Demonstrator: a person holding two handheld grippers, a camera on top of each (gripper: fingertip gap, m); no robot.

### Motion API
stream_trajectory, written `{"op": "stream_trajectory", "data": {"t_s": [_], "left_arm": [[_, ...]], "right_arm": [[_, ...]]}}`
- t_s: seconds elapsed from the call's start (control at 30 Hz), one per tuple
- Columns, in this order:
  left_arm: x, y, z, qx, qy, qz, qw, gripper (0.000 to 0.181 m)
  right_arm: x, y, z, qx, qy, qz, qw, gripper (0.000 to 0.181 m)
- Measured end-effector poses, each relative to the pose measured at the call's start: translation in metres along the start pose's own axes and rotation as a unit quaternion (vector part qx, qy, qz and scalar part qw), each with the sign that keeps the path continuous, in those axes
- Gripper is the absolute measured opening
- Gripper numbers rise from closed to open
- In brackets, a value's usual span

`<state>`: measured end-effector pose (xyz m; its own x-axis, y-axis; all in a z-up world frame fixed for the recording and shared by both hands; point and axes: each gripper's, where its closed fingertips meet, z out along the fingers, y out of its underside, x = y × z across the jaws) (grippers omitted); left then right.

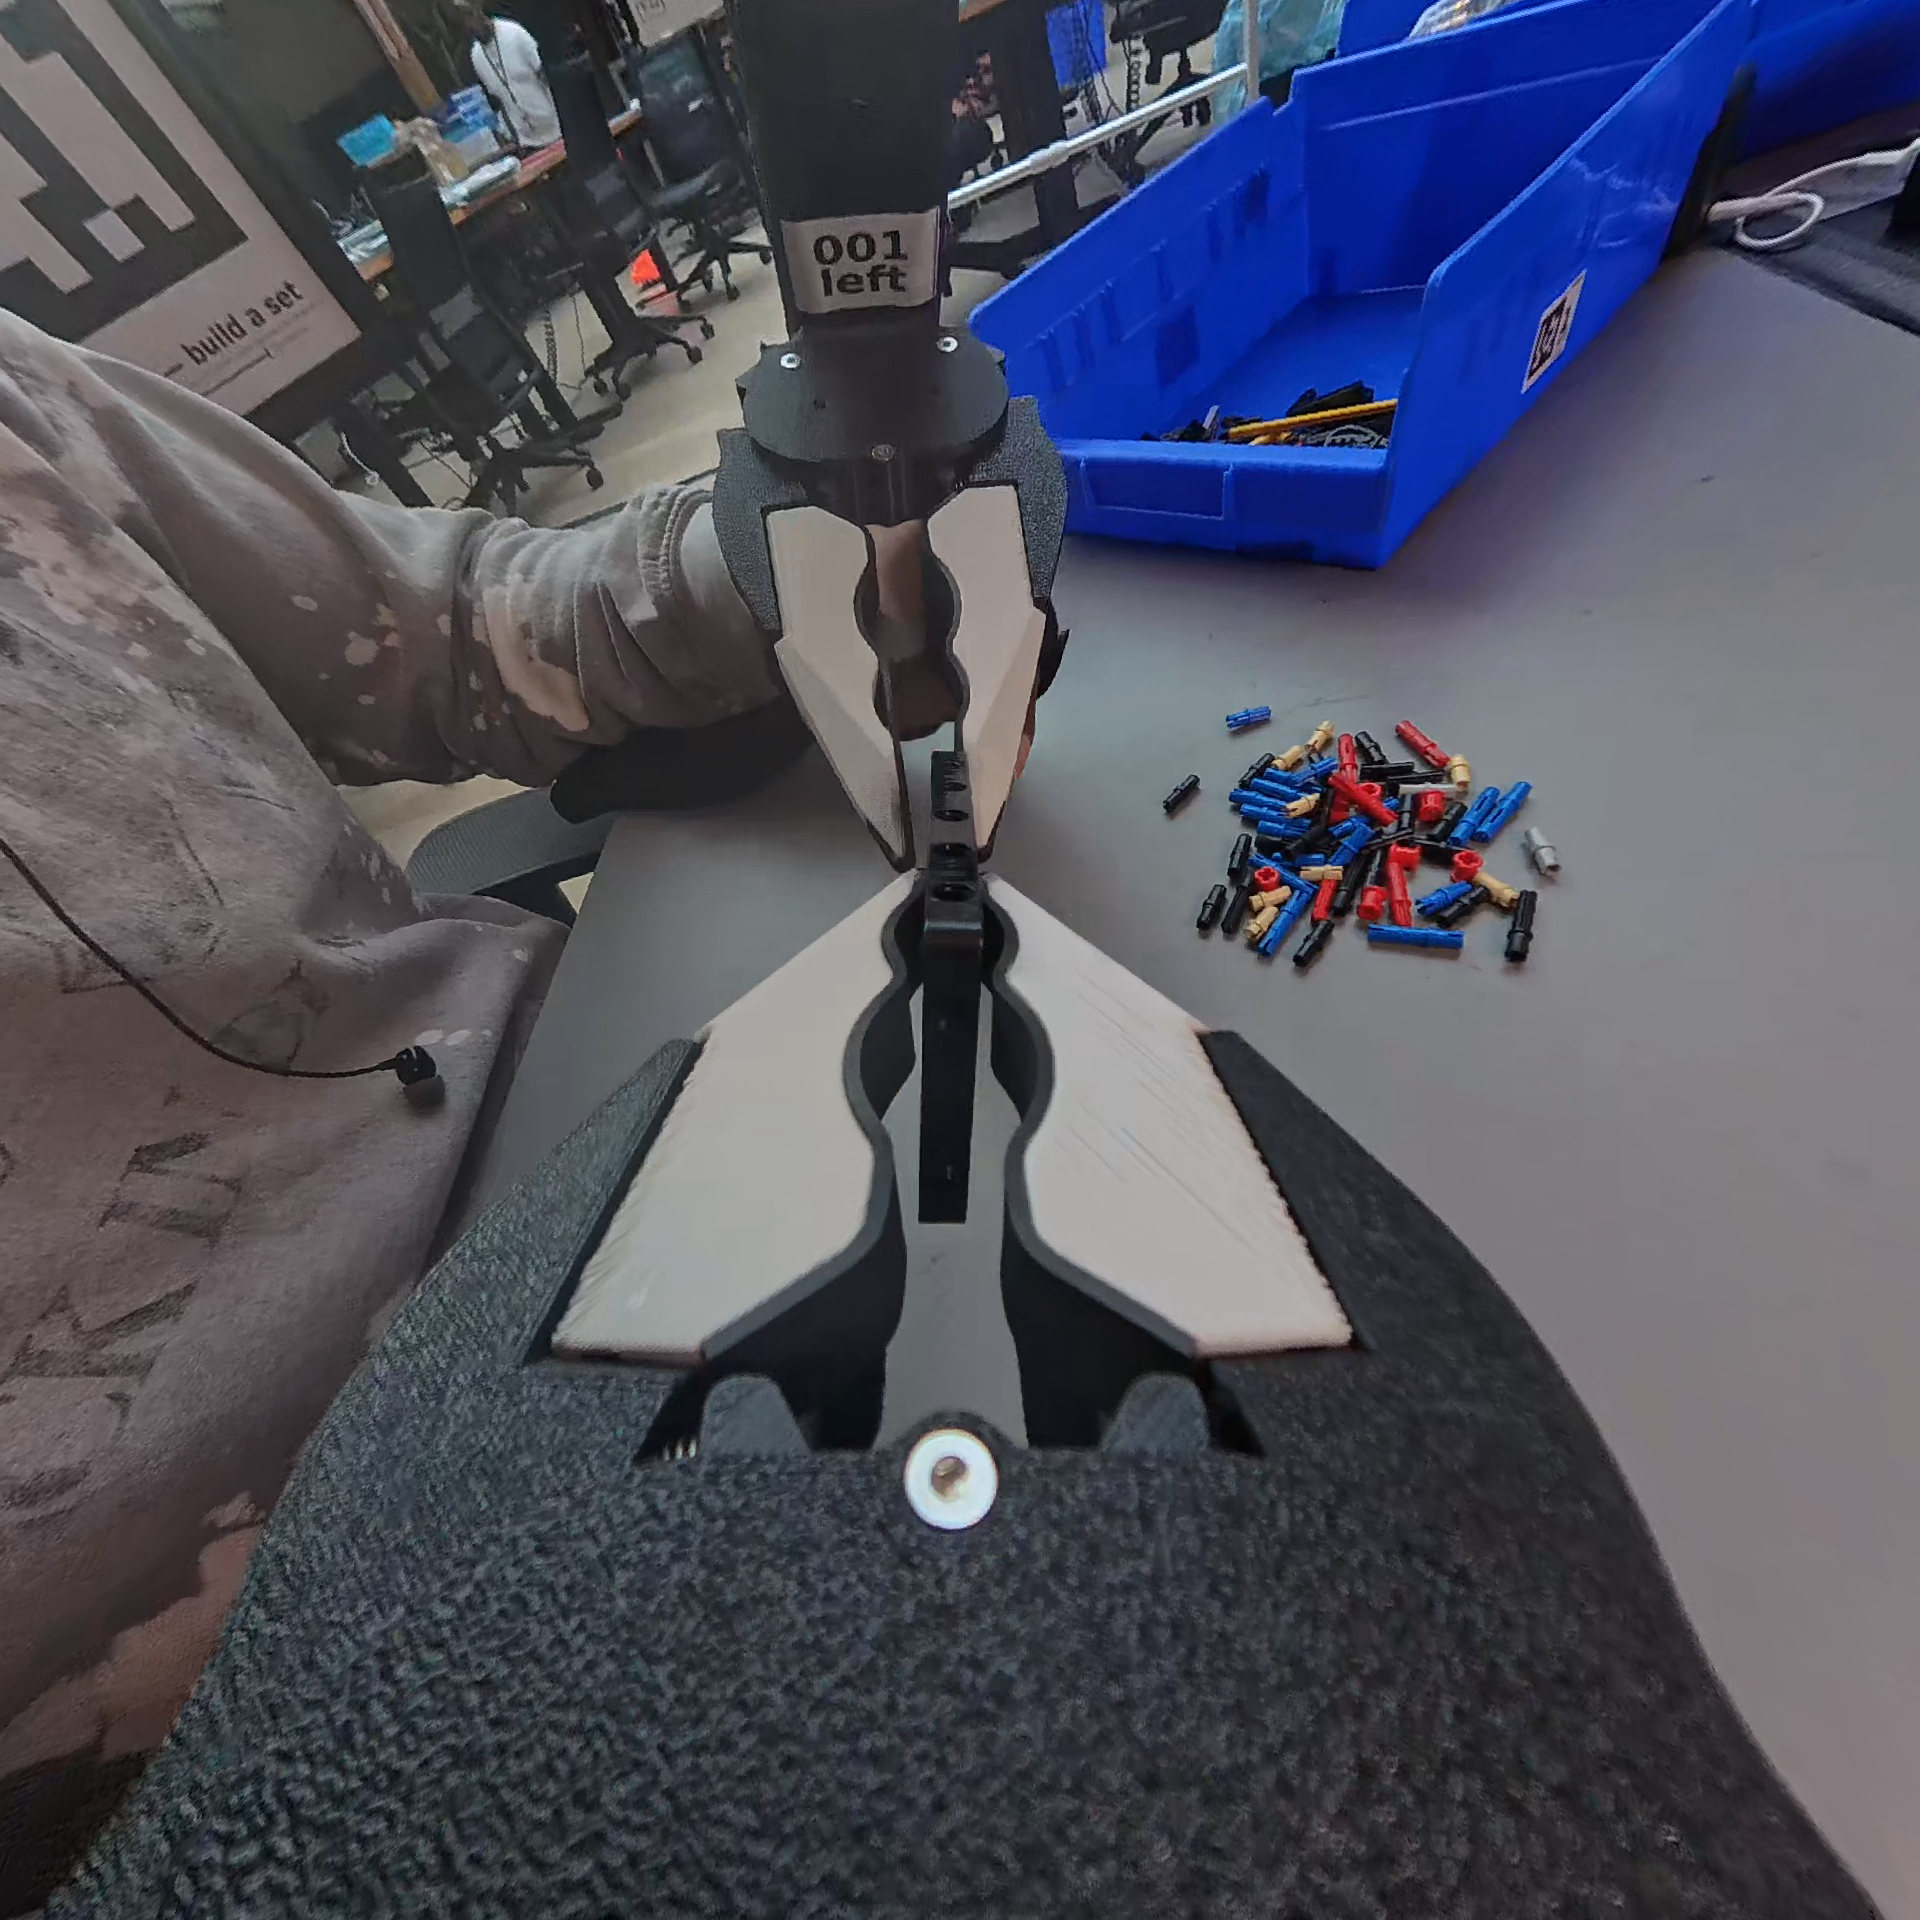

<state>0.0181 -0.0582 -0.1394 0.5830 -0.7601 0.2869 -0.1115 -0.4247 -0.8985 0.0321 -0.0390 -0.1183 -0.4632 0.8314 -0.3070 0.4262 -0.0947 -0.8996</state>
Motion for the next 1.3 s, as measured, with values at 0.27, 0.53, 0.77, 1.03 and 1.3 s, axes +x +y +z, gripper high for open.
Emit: {"op": "stream_trajectory", "data": {"t_s": [0.27, 0.53, 0.77, 1.03, 1.3], "left_arm": [[0.005, -0.019, 0.007, 0.079, 0.039, -0.057, 0.994, 0.007], [0.012, -0.024, 0.001, 0.091, 0.055, -0.035, 0.994, 0.008], [0.012, -0.056, -0.022, 0.184, 0.042, -0.013, 0.982, 0.007], [0.021, -0.065, -0.028, 0.221, 0.068, -0.017, 0.973, 0.007], [0.020, -0.054, -0.015, 0.171, 0.046, -0.005, 0.984, 0.007]], "right_arm": [[-0.006, -0.035, -0.007, 0.099, 0.003, -0.021, 0.995, 0.002], [-0.017, -0.028, 0.000, 0.069, -0.012, -0.031, 0.997, 0.000], [-0.017, -0.057, -0.009, 0.166, 0.006, -0.046, 0.985, 0.029], [-0.026, -0.056, 0.003, 0.156, 0.008, -0.072, 0.985, 0.007], [-0.019, -0.059, -0.002, 0.157, 0.021, -0.041, 0.986, 0.006]]}}
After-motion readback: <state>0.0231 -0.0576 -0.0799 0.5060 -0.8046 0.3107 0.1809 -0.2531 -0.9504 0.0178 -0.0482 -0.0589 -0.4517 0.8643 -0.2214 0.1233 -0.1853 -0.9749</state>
